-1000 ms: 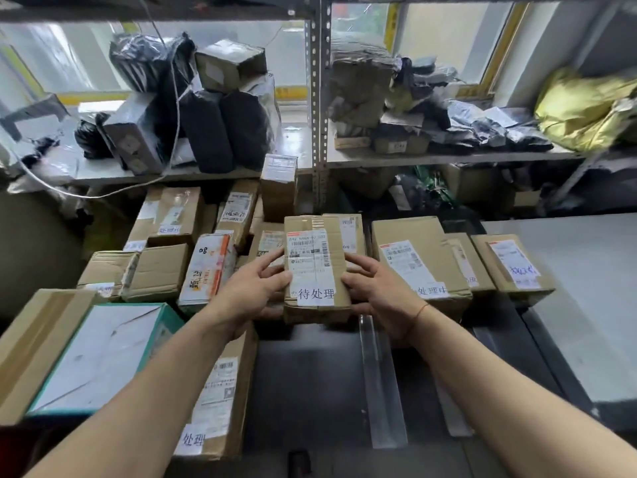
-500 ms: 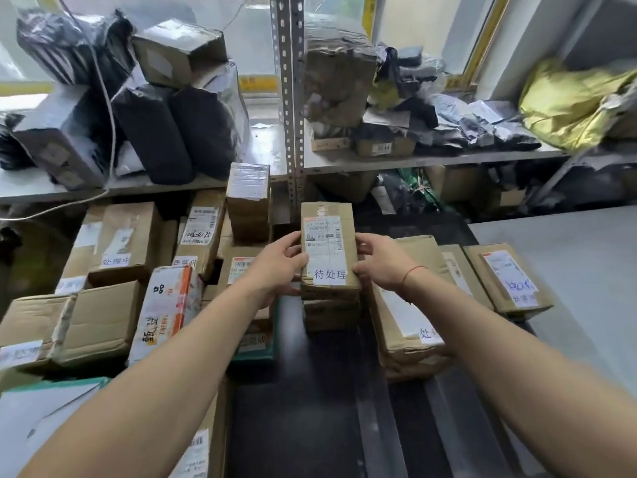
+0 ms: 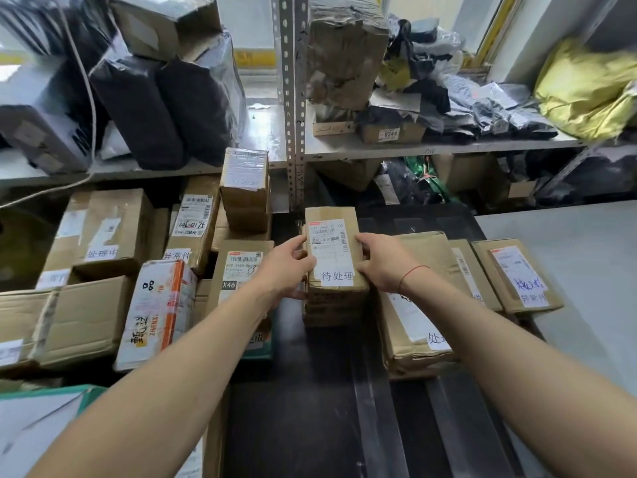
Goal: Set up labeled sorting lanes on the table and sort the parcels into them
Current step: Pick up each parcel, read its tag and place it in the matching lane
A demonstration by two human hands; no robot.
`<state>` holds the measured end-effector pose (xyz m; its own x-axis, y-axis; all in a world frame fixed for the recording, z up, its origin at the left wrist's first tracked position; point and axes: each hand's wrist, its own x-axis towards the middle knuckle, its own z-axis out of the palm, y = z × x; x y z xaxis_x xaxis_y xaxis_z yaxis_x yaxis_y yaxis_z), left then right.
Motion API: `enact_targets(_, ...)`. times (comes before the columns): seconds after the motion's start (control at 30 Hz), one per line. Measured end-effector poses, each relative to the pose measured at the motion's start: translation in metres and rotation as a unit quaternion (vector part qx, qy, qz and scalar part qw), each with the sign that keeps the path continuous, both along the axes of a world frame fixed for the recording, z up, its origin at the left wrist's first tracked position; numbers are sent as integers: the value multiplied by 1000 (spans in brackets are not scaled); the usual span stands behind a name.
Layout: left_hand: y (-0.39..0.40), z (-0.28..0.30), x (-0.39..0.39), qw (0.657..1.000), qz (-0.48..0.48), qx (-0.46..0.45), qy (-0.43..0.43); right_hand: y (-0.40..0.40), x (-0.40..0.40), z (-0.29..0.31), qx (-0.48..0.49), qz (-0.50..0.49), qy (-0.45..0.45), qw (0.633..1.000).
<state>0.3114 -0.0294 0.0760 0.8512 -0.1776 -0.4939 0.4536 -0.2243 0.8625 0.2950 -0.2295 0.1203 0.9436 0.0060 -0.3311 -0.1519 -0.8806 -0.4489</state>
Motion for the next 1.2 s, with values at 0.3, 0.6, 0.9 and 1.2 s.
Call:
enact_targets(0.3, -5, 2, -14, 999, 22, 30, -29, -1, -17, -1, -10, 10, -41, 999)
enact_targets(0.6, 25, 37, -65, 980, 44, 151, -120, -11, -66, 15, 71, 11, -117, 990)
enact_targets(0.9, 69, 69, -163, 970, 61, 197, -130, 22, -124, 27, 165, 68, -137, 974)
enact_targets(1.2, 135, 85, -227, 960, 82, 215, -160, 99, -165, 34, 196, 144, -120, 963)
